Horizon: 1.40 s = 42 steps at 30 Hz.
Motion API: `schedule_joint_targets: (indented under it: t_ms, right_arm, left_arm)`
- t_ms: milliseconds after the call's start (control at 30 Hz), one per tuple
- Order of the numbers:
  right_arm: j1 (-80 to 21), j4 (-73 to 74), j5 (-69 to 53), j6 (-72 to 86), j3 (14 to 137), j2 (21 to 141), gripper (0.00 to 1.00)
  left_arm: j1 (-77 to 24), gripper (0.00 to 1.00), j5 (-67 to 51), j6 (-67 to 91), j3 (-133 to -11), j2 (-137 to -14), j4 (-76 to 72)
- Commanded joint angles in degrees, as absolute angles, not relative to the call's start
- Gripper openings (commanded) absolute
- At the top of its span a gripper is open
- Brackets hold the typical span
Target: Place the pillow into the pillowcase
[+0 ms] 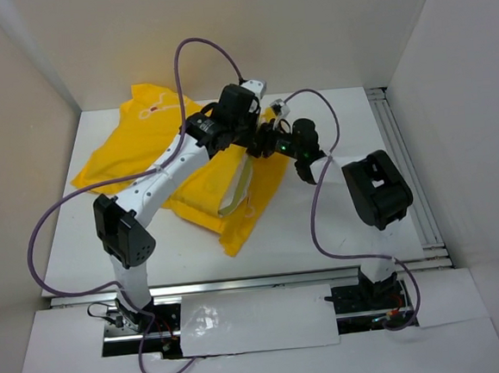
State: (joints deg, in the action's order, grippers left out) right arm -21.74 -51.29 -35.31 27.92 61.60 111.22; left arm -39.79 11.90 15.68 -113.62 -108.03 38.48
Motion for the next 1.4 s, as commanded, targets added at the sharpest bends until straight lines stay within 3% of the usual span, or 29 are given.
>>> schedule_joint_targets:
  t_ms: [0, 33, 100, 167, 200, 300, 600, 900, 933, 1067, 1267, 1367]
  right_arm:
    - [-20.6, -39.5, -31.3, 25.4, 59.0, 104.2, 0.47]
    - [-19.9, -34.7, -29.5, 26.7, 59.0, 102.7, 0.59]
    - [-18.6, -19.0, -27.3, 28.0, 59.6, 98.8, 0.72]
    - [-18.0, -10.7, -25.6, 27.4, 60.1, 94.4, 0.84]
    - [-18.0, -4.5, -22.7, 26.8, 60.1, 92.7, 0.87]
    - [-18.0, 3.1, -16.1, 26.8, 56.2, 85.3, 0.96]
    - [-11.3, 13.1, -9.4, 25.9, 46.8, 67.7, 0.99]
    - [-9.6, 13.3, -16.1, 22.7, 45.1, 65.6, 0.99]
    - [-9.6, 13.3, -16.1, 22.2, 45.6, 66.4, 0.99]
    - [-9.6, 12.9, -17.1, 20.8, 46.1, 67.1, 0.99]
    - [-12.0, 13.4, -14.2, 18.5, 47.4, 68.7, 0.99]
    - [-14.8, 10.5, -13.5, 18.5, 47.4, 70.4, 0.91]
  left_arm:
    - [-42.8, 0.09, 8.6, 19.2, -114.5, -107.3, 36.1]
    - [-42.8, 0.09, 9.6, 19.2, -114.5, -107.9, 36.7]
    - [-42.8, 0.17, 12.5, 19.2, -114.5, -109.0, 37.3]
    - [-42.8, 0.33, 14.1, 19.2, -114.5, -110.6, 38.1]
    - [-42.8, 0.63, 14.1, 19.2, -114.5, -110.6, 38.7]
    - [-42.8, 1.0, 14.6, 18.7, -113.9, -112.1, 39.2]
    - [-42.8, 1.0, 15.2, 17.0, -110.8, -116.4, 40.8]
    - [-42.8, 1.0, 24.3, 14.8, -109.4, -124.9, 44.6]
    - [-42.8, 0.99, 24.3, 14.8, -109.4, -125.5, 44.6]
    - [-41.2, 0.0, 23.7, 16.4, -112.7, -127.9, 47.5]
    - [-40.1, 0.0, 22.0, 15.9, -113.8, -119.5, 44.6]
    - [-39.6, 0.0, 17.3, 13.9, -113.0, -111.6, 39.8]
